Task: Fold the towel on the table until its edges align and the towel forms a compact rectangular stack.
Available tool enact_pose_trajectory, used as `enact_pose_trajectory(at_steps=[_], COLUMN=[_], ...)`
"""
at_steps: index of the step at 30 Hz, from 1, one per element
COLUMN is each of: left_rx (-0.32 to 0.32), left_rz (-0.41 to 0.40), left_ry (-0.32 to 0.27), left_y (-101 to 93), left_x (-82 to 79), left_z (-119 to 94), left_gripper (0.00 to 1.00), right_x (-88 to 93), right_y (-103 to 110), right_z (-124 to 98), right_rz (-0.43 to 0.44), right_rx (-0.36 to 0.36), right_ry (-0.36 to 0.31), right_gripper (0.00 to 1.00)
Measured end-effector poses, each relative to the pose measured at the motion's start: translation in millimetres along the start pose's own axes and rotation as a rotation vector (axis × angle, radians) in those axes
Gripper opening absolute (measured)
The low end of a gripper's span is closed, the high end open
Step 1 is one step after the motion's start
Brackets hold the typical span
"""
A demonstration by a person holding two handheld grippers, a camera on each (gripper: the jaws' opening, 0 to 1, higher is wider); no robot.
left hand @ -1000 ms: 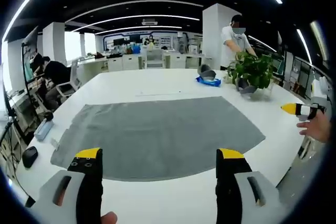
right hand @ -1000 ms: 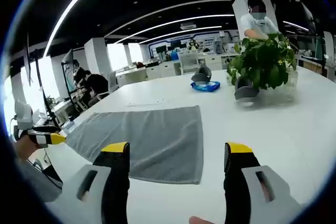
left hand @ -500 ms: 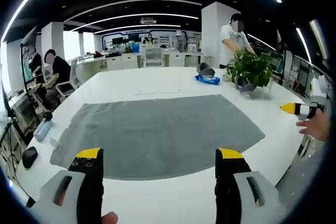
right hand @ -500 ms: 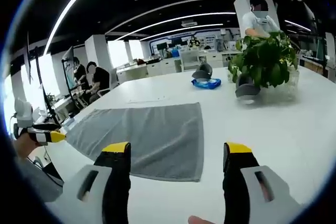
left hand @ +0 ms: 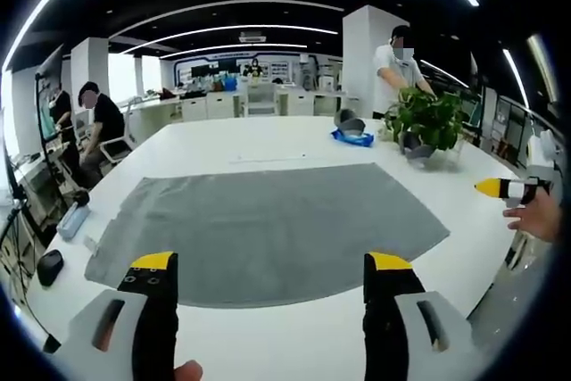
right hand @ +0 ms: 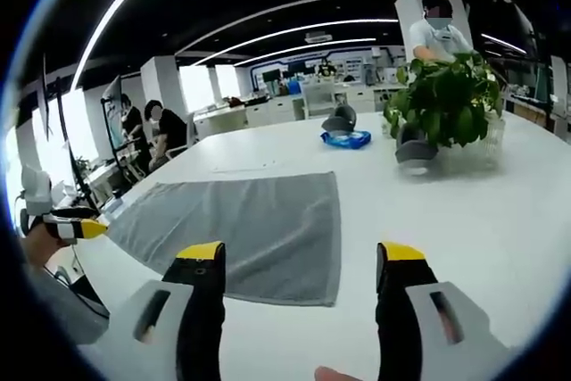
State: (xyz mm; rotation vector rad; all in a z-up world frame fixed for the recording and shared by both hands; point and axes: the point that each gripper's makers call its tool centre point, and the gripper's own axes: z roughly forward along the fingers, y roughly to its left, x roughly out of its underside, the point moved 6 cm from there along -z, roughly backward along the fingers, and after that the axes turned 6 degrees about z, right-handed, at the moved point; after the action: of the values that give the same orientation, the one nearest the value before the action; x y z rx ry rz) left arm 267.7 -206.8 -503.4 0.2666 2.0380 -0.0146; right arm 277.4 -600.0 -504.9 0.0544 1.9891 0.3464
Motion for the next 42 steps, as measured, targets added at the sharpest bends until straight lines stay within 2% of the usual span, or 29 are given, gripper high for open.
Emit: enact_pose_trajectory(at_steps=[21,28,31,37,39,42], left_rx=[0.032,0.066,0.075,0.083,0.086,0.091], left_rz=[0.009,0.021,0.025,0.029,0.030,0.036], left_ry=[-0.009,-0.010,-0.007,-0.002,0.000,0.007], left_y=[-7.4,-11.7,-13.3,-13.4,-14.2,-15.1], left_x=[-2.9,-3.8,-3.4,-2.3,-1.9,-0.8], left_z=[-2.5,-1.6,-1.2,-0.9,-1.0,0.2], left_gripper=[0.84,0.78,0.77,0.77,0.77,0.76], right_x=[13.0,19.0,20.7,28.1,32.1,40.0], right_y=[-6.0,0.2,0.9,-3.3,-8.9,-13.4], right_z=[3.1,5.5,7.6,22.5,29.7,40.1], right_rz=[0.013,0.040,0.036,0.042,0.033,0.033], right_rx=[0.019,-0.013,0.000,0.032,0.064,0.072], right_ry=[0.095,0.143,0.160,0.222,0.234,0.268], right_gripper=[0.55,0.45,0.41,0.38,0.37,0.33])
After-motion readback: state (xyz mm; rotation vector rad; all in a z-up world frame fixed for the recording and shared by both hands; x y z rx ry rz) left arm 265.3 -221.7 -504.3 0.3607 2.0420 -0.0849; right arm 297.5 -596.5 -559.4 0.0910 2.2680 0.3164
